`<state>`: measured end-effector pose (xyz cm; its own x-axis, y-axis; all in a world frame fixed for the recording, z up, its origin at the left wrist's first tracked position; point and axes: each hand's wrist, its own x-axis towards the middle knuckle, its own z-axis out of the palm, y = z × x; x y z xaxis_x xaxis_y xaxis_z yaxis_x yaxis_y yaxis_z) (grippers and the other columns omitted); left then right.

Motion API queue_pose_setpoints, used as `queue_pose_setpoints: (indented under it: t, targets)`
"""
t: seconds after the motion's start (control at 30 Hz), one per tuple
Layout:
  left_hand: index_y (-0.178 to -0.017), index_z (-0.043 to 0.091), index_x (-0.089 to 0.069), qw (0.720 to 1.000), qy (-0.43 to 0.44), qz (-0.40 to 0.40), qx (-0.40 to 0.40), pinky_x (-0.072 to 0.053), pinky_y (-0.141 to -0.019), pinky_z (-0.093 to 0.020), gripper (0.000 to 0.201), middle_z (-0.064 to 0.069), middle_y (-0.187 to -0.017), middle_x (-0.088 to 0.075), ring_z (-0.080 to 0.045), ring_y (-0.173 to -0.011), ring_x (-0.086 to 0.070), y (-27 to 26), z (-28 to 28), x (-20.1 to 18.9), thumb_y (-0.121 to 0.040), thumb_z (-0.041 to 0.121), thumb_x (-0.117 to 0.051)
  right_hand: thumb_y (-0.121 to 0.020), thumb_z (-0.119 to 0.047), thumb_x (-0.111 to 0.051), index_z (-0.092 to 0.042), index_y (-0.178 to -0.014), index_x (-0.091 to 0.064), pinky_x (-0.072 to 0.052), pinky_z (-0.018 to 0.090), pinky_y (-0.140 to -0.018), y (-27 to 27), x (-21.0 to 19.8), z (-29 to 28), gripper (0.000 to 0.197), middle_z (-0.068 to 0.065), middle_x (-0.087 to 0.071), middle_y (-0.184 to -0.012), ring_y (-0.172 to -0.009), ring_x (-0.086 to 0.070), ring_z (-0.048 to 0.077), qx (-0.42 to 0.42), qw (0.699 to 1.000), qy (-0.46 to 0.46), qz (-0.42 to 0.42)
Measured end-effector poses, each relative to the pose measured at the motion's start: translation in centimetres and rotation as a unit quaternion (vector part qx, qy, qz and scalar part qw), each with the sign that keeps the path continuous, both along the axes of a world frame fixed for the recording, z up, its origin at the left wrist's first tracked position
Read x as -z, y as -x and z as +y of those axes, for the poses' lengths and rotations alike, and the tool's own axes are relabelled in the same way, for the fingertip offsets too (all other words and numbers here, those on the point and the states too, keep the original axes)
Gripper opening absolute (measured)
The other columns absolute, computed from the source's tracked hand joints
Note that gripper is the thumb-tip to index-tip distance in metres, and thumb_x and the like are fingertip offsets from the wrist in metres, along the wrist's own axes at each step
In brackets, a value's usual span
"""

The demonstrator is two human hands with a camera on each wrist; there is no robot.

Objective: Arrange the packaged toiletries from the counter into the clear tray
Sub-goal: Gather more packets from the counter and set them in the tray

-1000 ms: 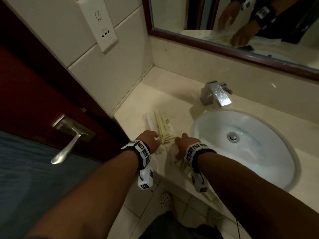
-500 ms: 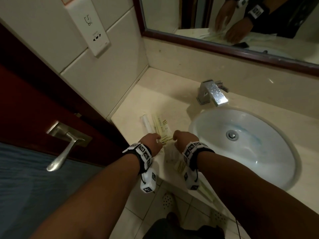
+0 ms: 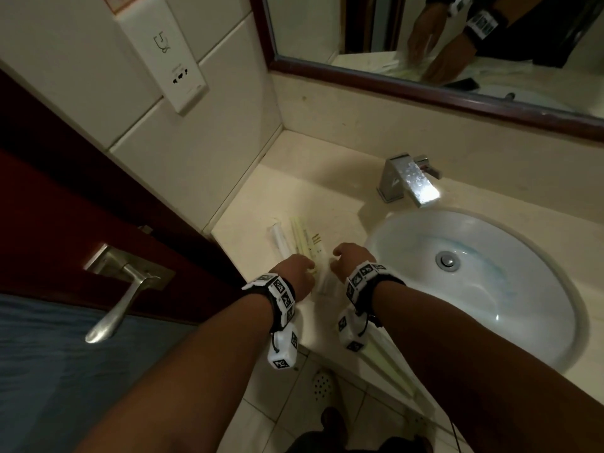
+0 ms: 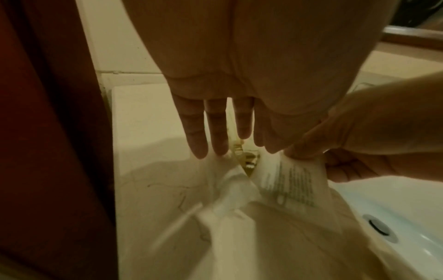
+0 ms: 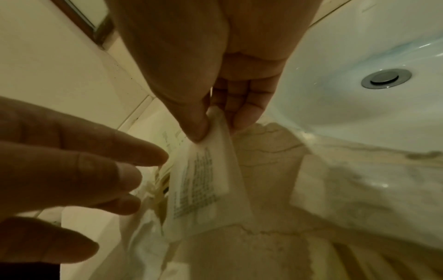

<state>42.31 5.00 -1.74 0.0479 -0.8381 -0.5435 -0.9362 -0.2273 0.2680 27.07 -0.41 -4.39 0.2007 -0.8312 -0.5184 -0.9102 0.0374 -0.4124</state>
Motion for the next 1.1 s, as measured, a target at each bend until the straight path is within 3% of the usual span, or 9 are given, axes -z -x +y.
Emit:
queue_pose_setpoints:
  t: [0.07,0.13,0.27,0.4,0.6,0.77,0.93,1.03,1.1]
  targets:
    - [-0.139,0.014,-0.052,0.999,-0.033,0.001,0.026,-0.035,-0.109,-0.030,0.040,-0.006,-0.151,-0.041,-0.025,-0.136,-0.043,0.1,-0.4,0.1,-0.100,0.022,-0.043,-0.091,-0.032,-0.063,-0.015,-0.105,-0.068,-0.051,0.033,-0.084,-0.8,0.3,-0.2,0.023,0.009,-0.067,-0.114,-0.109,-0.064,0.029,0.002,1.000,-0.010,0.007]
    - [-0.139,0.013,-0.052,0.998,-0.046,-0.003,0.035,-0.035,-0.109,-0.032,0.041,-0.007,-0.151,-0.040,-0.026,-0.136,-0.042,-0.1,-0.7,0.4,-0.101,0.023,-0.041,-0.086,-0.033,-0.067,-0.017,-0.074,-0.061,-0.047,0.030,-0.069,-1.5,0.6,-0.5,0.021,0.008,-0.066,-0.086,-0.088,-0.068,0.030,0.020,0.999,-0.025,0.004]
    - [-0.134,0.013,-0.056,0.997,-0.059,0.002,0.049,-0.040,-0.106,-0.034,0.040,-0.008,-0.145,-0.046,-0.028,-0.130,-0.048,-0.4,-0.9,0.8,-0.098,0.025,-0.045,-0.085,-0.032,-0.069,-0.015,-0.059,-0.055,-0.043,0.027,-0.062,-2.4,0.8,-0.8,0.034,0.006,-0.057,-0.065,-0.062,-0.059,0.026,0.032,0.999,-0.037,0.013]
    - [-0.133,0.013,-0.056,0.996,-0.071,-0.002,0.059,-0.045,-0.102,-0.036,0.043,-0.008,-0.142,-0.047,-0.029,-0.125,-0.051,-0.6,-1.2,0.7,-0.094,0.029,-0.051,-0.089,-0.021,-0.064,-0.011,-0.062,-0.061,-0.046,0.028,-0.058,-2.7,0.7,-0.7,0.029,0.007,-0.061,-0.066,-0.059,-0.060,0.024,0.033,0.999,-0.040,0.008]
    - [-0.110,0.009,-0.068,0.993,-0.071,-0.023,0.088,-0.056,-0.084,-0.039,0.033,-0.013,-0.115,-0.063,-0.031,-0.098,-0.064,-0.3,-1.6,0.4,-0.088,0.028,-0.052,-0.087,-0.015,-0.058,-0.014,-0.057,-0.054,-0.041,0.027,-0.057,-3.0,-0.2,-0.7,0.030,0.006,-0.056,-0.063,-0.058,-0.055,0.025,0.020,0.999,-0.040,0.008]
    - [-0.141,0.025,-0.051,0.994,-0.062,-0.056,0.067,-0.055,-0.085,-0.035,0.049,-0.012,-0.137,-0.051,-0.032,-0.111,-0.061,-0.6,-1.5,-0.4,-0.095,0.038,-0.049,-0.082,-0.020,-0.057,-0.011,-0.053,-0.050,-0.034,0.024,-0.048,-1.9,-1.4,-0.8,0.031,0.007,-0.048,-0.053,-0.051,-0.046,0.024,-0.013,1.000,0.000,-0.025]
    - [-0.146,0.026,-0.042,0.996,-0.038,-0.056,0.063,-0.055,-0.088,-0.038,0.053,-0.010,-0.141,-0.048,-0.030,-0.113,-0.061,-0.5,-1.7,-1.2,-0.095,0.039,-0.051,-0.087,-0.022,-0.057,-0.002,-0.079,-0.070,-0.054,0.035,-0.066,0.0,-2.5,-0.8,0.025,0.015,-0.070,-0.081,-0.077,-0.067,0.032,0.007,0.997,0.029,-0.065]
    - [-0.148,0.033,-0.035,0.998,-0.007,-0.019,0.057,-0.052,-0.088,-0.037,0.055,-0.009,-0.141,-0.043,-0.030,-0.115,-0.058,-0.1,-1.8,-1.4,-0.096,0.034,-0.050,-0.090,-0.022,-0.059,-0.007,-0.091,-0.073,-0.052,0.034,-0.072,1.0,-2.7,-0.9,0.021,0.010,-0.071,-0.094,-0.085,-0.065,0.026,-0.037,0.997,0.022,-0.061]
    - [-0.148,0.036,-0.034,0.997,-0.014,-0.015,0.072,-0.050,-0.089,-0.037,0.056,-0.009,-0.141,-0.042,-0.030,-0.118,-0.056,0.4,-1.9,-1.5,-0.095,0.036,-0.050,-0.092,-0.023,-0.060,-0.013,-0.098,-0.072,-0.044,0.028,-0.073,1.3,-2.6,-0.8,0.017,0.005,-0.069,-0.101,-0.088,-0.061,0.021,-0.059,0.996,0.021,-0.059]
